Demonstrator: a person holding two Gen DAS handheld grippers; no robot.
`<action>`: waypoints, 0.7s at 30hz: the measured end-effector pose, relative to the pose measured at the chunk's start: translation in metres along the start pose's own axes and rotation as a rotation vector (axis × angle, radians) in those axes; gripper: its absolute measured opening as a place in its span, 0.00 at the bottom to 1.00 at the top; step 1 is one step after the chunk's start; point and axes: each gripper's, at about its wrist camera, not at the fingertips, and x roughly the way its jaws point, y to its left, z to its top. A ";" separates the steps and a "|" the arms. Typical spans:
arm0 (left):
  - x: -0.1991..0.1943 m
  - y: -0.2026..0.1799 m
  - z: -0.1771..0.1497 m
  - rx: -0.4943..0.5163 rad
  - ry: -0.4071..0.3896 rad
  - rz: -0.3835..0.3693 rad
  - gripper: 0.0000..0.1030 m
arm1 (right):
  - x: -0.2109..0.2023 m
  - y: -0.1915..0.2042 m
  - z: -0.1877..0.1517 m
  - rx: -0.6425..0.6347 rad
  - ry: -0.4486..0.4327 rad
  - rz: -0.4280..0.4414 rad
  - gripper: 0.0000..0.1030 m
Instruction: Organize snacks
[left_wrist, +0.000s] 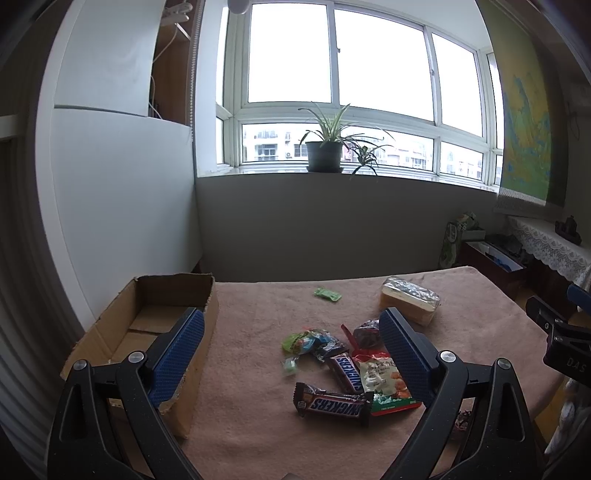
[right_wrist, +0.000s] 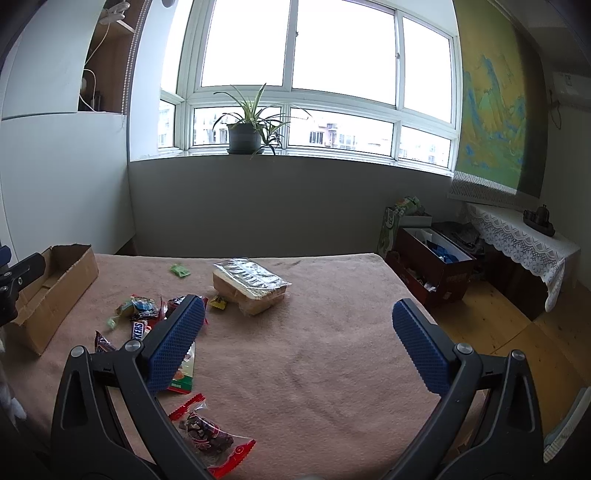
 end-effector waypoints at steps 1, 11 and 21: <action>0.000 0.000 0.000 -0.001 -0.001 0.000 0.93 | -0.001 0.000 0.001 -0.001 -0.002 0.002 1.00; 0.000 0.001 0.000 -0.002 -0.002 0.000 0.93 | -0.004 0.001 0.002 -0.005 -0.005 0.007 1.00; -0.001 0.002 -0.001 -0.004 -0.004 -0.003 0.93 | -0.006 0.004 0.004 -0.010 -0.007 0.012 1.00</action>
